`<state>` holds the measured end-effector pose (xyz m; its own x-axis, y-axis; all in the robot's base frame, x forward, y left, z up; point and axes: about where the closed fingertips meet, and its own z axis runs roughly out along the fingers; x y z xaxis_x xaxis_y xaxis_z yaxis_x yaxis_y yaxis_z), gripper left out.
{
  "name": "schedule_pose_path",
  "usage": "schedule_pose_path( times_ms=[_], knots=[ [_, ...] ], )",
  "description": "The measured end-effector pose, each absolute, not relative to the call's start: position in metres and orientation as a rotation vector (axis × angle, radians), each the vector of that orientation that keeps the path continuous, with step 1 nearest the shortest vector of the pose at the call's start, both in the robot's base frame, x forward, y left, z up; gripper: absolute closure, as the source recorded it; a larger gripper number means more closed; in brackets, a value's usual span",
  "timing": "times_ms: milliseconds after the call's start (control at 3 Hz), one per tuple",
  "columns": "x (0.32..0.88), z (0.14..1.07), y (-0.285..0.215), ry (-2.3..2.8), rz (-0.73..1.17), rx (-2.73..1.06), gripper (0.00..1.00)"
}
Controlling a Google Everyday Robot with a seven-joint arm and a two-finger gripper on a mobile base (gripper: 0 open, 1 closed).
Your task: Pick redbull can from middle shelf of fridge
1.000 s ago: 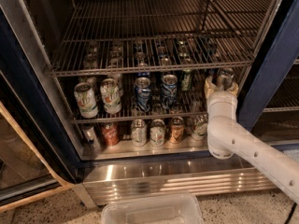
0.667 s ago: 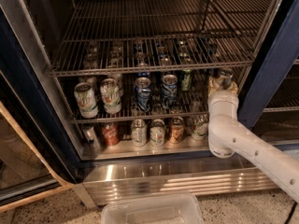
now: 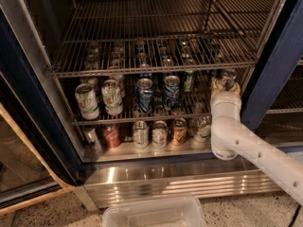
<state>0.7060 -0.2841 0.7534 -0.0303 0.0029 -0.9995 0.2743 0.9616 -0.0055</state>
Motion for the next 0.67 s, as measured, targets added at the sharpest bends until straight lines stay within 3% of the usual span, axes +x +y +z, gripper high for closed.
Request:
schedule_pose_path(
  times_ms=[667],
  knots=[
    [0.691, 0.769, -0.271, 1.640, -0.150, 0.196, 1.00]
  ],
)
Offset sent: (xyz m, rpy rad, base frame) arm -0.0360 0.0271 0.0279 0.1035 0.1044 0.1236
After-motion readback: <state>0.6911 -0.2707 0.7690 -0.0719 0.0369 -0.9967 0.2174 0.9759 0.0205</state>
